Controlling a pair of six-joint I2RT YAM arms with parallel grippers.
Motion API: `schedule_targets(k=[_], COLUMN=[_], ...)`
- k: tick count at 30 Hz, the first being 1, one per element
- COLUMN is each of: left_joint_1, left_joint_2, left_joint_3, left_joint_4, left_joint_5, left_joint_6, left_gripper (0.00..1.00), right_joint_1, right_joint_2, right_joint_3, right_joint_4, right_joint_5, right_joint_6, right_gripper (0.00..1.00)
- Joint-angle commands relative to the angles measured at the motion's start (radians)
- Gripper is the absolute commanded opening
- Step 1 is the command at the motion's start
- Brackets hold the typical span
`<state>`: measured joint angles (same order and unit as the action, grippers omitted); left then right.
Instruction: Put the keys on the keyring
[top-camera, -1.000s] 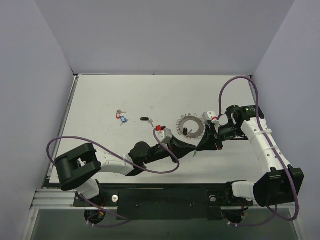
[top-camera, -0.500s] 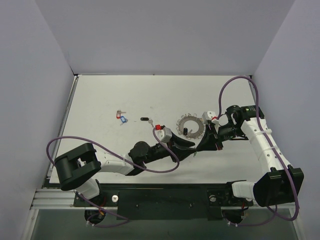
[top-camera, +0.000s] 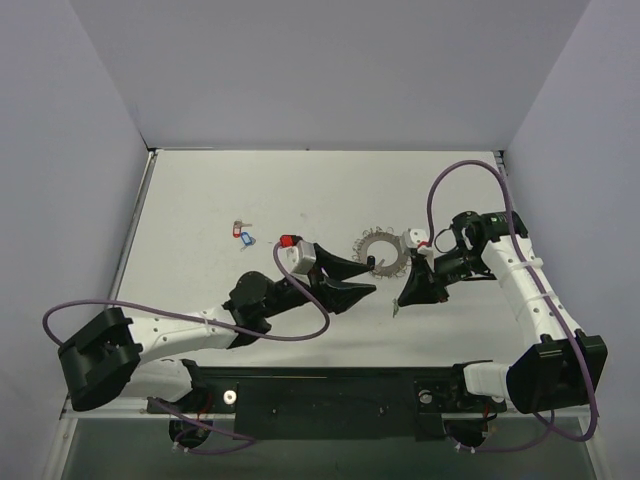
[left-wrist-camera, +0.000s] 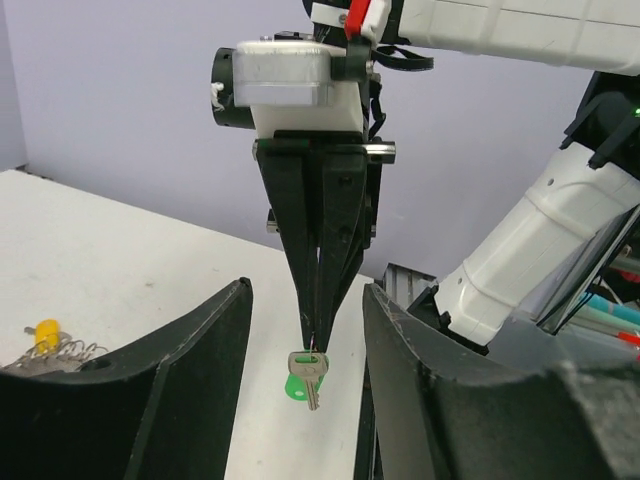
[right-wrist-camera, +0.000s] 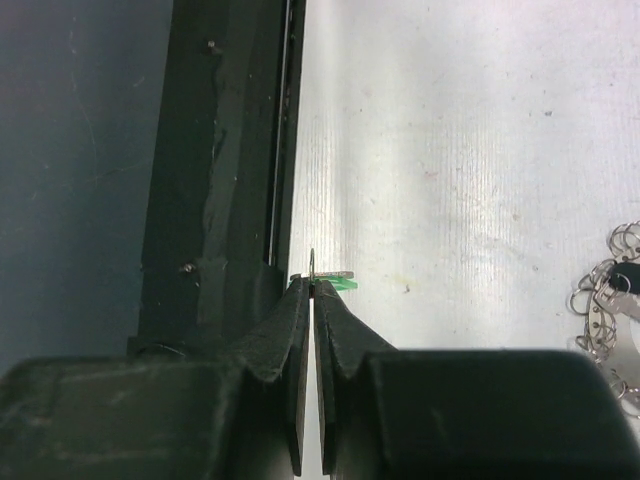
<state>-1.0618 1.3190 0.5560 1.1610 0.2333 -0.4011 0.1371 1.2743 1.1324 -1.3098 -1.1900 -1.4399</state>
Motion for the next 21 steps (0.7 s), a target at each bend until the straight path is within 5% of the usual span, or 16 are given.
schedule_targets(k=[1,10,21], left_joint_1=[0.017,-0.030,-0.121], left_joint_2=[-0.081,0.008,0.111], left_joint_3=[0.099,0.101,0.122], left_joint_4=[-0.389,-0.302,-0.265], left_joint_5=[0.075,0.216,0.100], left_joint_6=[0.094,0.211,0.396], left_gripper=[0.58,0.46,0.38], right_joint_1=[-0.005,-0.008,-0.017], right_joint_2=[-0.016,-0.047,-0.044], right_joint_3=[-0.025,-0.088,-0.105], right_joint_4=[-0.129,-0.147,-0.186], right_joint_5=[0.069,0.073,0.066], right_joint_6=[-0.083,-0.240,-0.333], right_gripper=[0.00,0.00,0.00])
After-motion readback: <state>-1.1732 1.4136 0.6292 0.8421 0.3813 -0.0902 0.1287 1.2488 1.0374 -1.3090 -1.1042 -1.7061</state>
